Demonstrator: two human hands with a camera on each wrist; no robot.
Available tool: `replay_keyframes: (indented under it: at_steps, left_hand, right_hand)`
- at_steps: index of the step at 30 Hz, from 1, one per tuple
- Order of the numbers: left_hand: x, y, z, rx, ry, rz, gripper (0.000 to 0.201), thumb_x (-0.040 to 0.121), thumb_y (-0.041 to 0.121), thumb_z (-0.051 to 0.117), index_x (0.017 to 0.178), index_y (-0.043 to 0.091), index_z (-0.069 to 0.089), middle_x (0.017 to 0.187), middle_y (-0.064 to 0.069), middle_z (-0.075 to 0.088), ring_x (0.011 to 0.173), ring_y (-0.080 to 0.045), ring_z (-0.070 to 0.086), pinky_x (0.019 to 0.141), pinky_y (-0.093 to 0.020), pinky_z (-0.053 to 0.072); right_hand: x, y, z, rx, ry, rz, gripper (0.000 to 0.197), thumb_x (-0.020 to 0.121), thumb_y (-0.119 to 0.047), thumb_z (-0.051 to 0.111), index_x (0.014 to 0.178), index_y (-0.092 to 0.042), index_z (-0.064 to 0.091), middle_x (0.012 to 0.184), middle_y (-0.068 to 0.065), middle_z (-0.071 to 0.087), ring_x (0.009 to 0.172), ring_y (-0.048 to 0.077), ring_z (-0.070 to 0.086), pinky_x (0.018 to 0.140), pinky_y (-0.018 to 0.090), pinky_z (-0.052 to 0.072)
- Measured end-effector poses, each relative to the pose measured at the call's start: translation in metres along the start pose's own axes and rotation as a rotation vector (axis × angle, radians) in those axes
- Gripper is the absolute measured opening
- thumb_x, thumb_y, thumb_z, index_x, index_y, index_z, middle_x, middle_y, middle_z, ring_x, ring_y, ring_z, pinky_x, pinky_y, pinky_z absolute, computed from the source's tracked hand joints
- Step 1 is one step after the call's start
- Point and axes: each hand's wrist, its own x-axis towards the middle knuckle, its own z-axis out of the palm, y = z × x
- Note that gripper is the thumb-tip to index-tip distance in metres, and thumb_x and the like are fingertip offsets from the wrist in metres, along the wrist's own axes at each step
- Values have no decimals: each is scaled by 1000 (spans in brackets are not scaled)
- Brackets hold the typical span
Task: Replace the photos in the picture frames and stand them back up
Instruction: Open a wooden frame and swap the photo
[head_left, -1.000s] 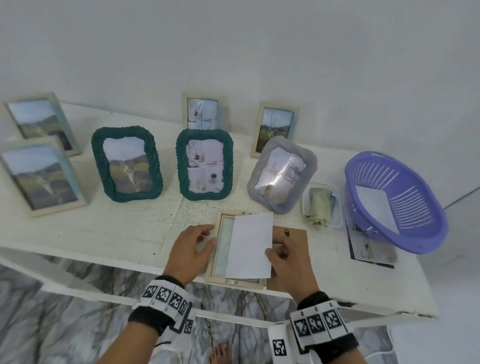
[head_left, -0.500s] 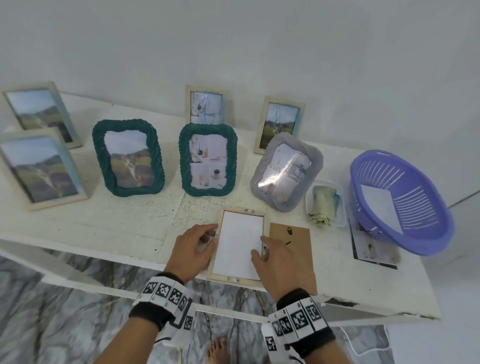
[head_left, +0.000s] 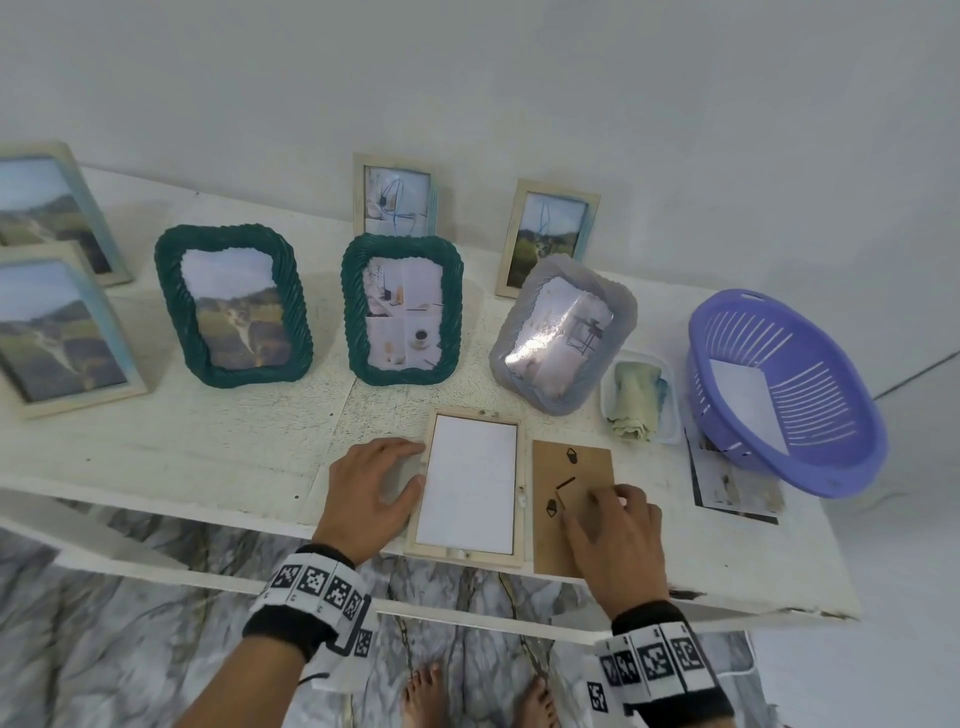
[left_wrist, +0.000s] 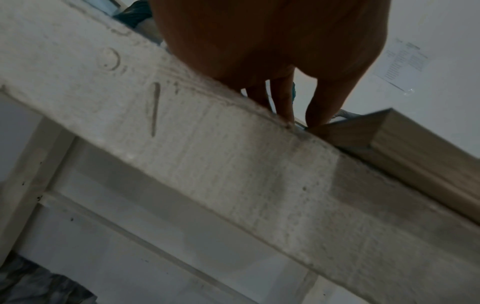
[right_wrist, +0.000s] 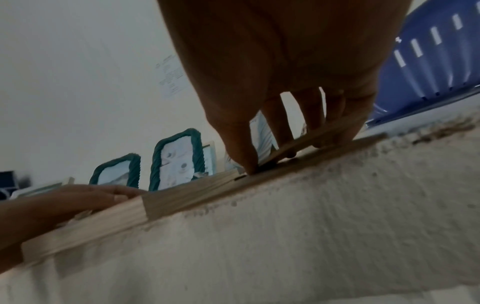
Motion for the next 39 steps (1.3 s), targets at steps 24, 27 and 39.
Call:
replay_keyframes:
  at_steps: [24, 27, 39]
  left_hand:
    - [-2, -5, 3, 12, -13, 30, 41, 77, 63, 53, 112, 44, 63, 92, 27, 65, 104, 3, 48, 94, -20, 23]
    - [-2, -5, 3, 11, -8, 26, 40, 78, 62, 54, 113, 45, 62, 92, 27, 64, 102, 2, 49, 95, -27, 28]
    - [-3, -3, 4, 146, -51, 67, 43, 80, 64, 50, 118, 47, 60, 93, 27, 58, 100, -5, 48, 90, -30, 29]
  right_hand:
    - [7, -96, 27, -2, 58, -233, 46, 82, -51, 62, 102, -10, 62, 105, 12, 52, 93, 29, 46, 79, 39, 47]
    - [6, -91, 28, 8, 103, -286, 44, 80, -56, 55, 91, -15, 65, 94, 7, 56, 83, 27, 50, 66, 37, 47]
    - [25, -21, 8, 515, -172, -368, 25, 88, -1, 62, 104, -20, 69, 96, -5, 63, 85, 1, 58, 73, 10, 46]
